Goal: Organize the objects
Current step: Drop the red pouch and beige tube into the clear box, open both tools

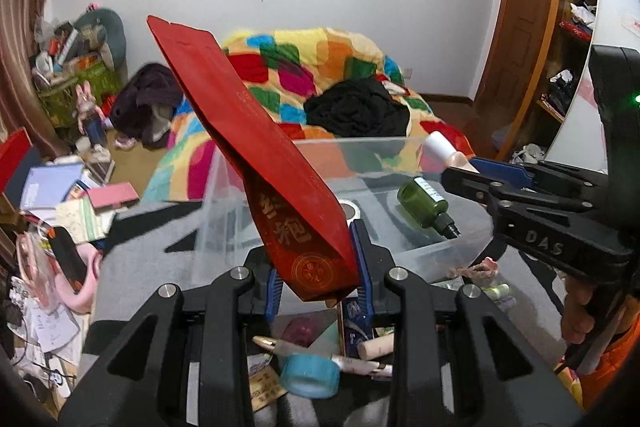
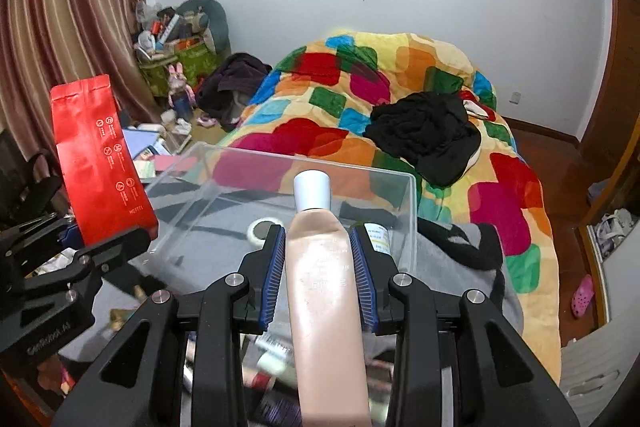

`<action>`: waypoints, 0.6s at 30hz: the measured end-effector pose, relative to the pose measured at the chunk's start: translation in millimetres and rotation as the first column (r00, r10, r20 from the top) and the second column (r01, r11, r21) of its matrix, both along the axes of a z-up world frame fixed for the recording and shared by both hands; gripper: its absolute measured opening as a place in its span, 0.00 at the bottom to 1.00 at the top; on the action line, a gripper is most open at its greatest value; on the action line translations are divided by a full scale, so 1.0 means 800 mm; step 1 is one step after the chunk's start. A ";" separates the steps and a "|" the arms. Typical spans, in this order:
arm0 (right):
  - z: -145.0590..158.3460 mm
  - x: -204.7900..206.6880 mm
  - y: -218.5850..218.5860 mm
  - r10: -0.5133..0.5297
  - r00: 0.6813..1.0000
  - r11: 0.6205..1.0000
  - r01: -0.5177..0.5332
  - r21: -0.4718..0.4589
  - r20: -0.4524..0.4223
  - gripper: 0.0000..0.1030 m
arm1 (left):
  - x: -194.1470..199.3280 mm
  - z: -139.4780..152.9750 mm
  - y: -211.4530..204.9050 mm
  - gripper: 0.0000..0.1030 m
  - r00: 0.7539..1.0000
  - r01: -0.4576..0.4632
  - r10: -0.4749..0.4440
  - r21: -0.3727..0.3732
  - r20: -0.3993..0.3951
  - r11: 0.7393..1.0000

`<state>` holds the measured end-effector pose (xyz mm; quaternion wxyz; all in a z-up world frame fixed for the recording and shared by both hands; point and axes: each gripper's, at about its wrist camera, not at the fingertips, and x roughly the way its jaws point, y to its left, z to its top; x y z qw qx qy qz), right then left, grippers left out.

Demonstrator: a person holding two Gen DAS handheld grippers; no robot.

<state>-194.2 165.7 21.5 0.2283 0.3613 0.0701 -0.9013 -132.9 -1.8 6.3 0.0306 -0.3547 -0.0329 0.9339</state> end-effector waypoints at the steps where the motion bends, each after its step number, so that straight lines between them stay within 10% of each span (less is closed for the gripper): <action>1: -0.004 -0.005 -0.004 -0.001 1.000 1.000 0.001 0.015 0.004 0.30 | -0.005 -0.004 0.000 0.30 1.000 0.006 -0.006 0.012 0.014 1.000; 18: -0.035 -0.018 -0.037 0.080 0.994 0.992 -0.086 0.093 0.070 0.29 | -0.024 -0.022 0.008 0.29 0.994 0.057 -0.059 0.032 0.089 0.998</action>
